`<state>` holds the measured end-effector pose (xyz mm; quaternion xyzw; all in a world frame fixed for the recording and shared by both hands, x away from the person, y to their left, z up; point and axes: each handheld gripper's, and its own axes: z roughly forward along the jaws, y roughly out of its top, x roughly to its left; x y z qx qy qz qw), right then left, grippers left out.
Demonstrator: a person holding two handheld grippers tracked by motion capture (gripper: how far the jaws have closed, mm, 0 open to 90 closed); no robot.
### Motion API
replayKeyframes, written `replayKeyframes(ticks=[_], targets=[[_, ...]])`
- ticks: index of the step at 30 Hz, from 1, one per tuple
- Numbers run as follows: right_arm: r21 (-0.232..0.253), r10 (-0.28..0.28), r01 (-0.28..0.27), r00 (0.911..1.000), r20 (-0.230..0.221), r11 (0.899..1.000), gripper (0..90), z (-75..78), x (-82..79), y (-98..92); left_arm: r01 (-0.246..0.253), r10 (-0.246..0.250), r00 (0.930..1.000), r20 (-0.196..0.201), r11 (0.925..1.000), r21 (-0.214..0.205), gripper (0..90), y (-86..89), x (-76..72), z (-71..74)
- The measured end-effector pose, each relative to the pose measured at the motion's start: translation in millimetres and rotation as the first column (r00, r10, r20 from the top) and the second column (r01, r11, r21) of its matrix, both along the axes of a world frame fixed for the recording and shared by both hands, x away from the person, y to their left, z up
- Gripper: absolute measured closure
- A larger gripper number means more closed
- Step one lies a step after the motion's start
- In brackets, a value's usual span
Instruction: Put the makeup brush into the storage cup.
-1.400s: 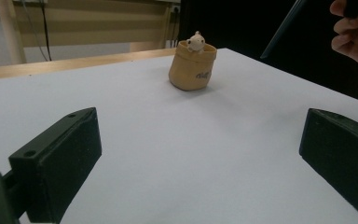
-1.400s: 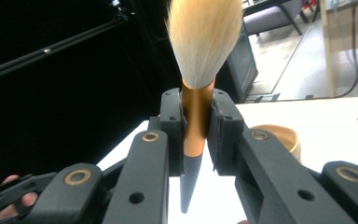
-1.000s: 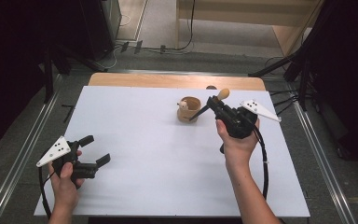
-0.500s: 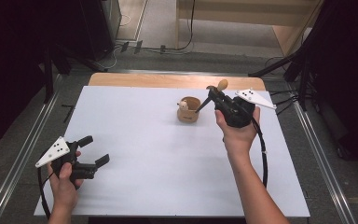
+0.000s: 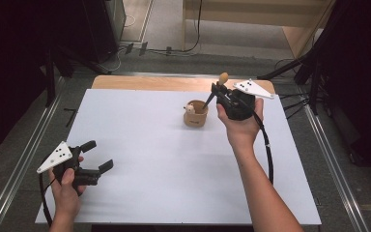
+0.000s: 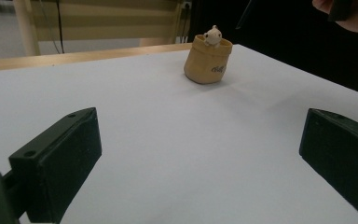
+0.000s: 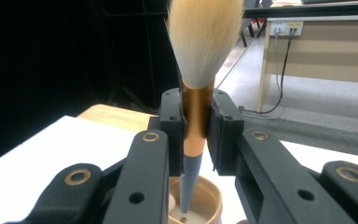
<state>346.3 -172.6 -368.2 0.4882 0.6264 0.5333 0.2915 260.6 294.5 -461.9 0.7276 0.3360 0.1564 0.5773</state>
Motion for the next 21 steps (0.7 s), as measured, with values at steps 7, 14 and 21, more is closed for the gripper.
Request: replayKeyframes(ticks=[7,14,21], targets=[[-0.012,-0.008,0.008,0.9996,-0.028,1.0,79.6,-9.0,12.3,0.6,-0.003,0.003,1.0,0.003,1.0,-0.004,0.0,-0.2,-0.2,0.0],[-0.035,-0.006,0.004,0.9986,-0.052,0.999,79.6,-17.7,20.2,3.4,0.0,0.0,0.9999,0.013,0.9999,-0.016,0.0,1.1,-0.9,0.8],[-0.062,0.004,-0.009,0.9971,-0.076,0.998,79.6,-27.0,25.2,10.1,0.006,-0.005,0.9998,0.021,0.9997,-0.023,0.0,0.7,-1.6,1.3]])
